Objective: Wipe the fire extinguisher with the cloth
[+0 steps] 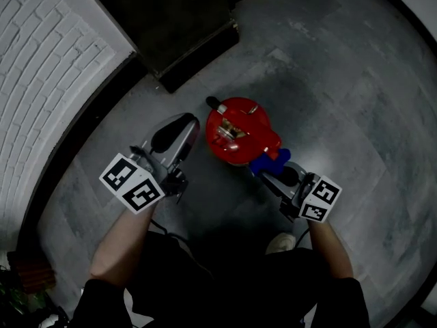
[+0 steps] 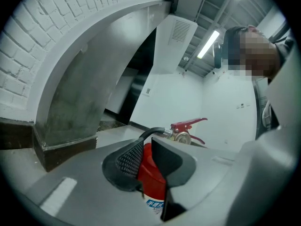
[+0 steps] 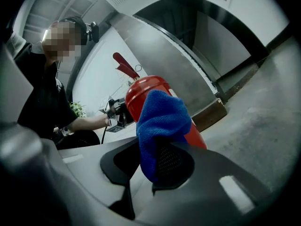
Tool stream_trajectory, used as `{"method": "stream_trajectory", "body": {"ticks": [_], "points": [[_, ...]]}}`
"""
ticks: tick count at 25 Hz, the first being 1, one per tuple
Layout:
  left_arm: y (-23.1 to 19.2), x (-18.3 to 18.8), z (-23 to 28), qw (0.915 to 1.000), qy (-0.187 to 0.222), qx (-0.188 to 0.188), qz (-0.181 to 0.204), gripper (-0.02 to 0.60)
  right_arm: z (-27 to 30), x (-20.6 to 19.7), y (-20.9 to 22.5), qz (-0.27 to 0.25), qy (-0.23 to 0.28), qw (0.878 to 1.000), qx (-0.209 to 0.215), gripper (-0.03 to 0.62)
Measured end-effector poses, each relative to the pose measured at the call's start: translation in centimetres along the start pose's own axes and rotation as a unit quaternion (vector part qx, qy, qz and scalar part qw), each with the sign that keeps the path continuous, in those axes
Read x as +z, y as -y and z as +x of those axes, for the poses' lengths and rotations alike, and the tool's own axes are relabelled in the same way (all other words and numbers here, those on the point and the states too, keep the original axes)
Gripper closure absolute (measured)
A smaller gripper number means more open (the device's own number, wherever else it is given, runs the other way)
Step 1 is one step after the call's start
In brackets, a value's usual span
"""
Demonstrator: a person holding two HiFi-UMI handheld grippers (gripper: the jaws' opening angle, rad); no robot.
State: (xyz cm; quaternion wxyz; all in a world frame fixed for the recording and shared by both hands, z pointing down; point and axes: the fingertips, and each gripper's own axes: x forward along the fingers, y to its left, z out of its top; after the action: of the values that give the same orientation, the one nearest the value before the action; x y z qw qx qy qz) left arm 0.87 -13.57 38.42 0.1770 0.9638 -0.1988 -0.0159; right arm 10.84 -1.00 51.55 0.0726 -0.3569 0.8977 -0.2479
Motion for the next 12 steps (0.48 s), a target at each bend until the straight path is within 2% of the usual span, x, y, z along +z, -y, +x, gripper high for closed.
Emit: {"method": "stream_trajectory", "body": {"ticks": [5,12], "points": [[-0.1,-0.6,-0.1,0.9999,-0.012,0.002,0.008,0.529,0.2,-3.2,2.2,0.013,-0.027,0.999,-0.027,0.534],[-0.5,-0.9,-0.4,0.9997,-0.019,0.007,0.011,0.529,0.4,-7.3,4.7,0.058,-0.049,0.995,-0.063,0.534]]}}
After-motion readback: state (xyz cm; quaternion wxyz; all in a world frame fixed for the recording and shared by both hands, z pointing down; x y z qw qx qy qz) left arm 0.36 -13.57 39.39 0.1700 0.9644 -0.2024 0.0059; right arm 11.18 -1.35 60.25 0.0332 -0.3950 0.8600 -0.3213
